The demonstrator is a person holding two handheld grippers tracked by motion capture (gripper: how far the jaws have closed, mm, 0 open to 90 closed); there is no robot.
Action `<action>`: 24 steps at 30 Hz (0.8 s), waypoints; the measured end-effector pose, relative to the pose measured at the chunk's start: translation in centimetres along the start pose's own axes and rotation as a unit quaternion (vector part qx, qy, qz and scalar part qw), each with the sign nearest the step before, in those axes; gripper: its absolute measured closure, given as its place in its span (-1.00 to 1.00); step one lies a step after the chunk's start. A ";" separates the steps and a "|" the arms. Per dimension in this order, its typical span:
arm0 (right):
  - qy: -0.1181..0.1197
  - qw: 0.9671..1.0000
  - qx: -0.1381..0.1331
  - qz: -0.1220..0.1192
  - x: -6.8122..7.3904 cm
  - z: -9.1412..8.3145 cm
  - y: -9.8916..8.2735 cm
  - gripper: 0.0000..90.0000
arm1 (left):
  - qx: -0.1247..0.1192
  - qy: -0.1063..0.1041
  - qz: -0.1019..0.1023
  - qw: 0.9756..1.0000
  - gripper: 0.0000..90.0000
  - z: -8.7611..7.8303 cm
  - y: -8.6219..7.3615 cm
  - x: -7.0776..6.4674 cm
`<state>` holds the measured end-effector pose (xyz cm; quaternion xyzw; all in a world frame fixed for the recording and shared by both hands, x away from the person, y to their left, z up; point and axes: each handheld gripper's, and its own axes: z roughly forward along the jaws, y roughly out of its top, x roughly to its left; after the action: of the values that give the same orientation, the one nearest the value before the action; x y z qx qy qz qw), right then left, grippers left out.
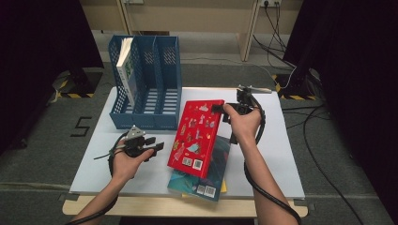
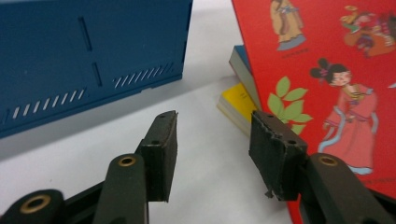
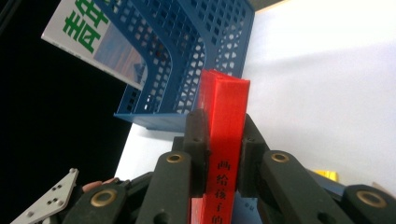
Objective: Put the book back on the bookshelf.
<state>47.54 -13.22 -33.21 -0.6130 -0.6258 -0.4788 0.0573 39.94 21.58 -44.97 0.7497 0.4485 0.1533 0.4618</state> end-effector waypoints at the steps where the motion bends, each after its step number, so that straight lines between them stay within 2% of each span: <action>1: -0.001 1.000 -0.002 0.002 0.1 0.0 0.1 0.76 | 0.000 0.000 0.000 1.000 0.11 0.0 0.0 0.0; 10: -0.012 1.000 -0.022 -0.004 0.5 0.1 1.0 0.77 | -0.013 -0.004 0.012 1.000 0.02 0.3 1.5 -0.8; 24: -0.021 0.999 -0.032 -0.011 1.0 0.4 1.9 0.77 | -0.020 -0.019 0.035 0.999 -0.01 0.5 3.7 -1.8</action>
<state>49.05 -12.64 -31.72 -0.6178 -0.6178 -0.4861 0.0191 41.24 19.17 -41.82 0.7585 0.4103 0.1641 0.4790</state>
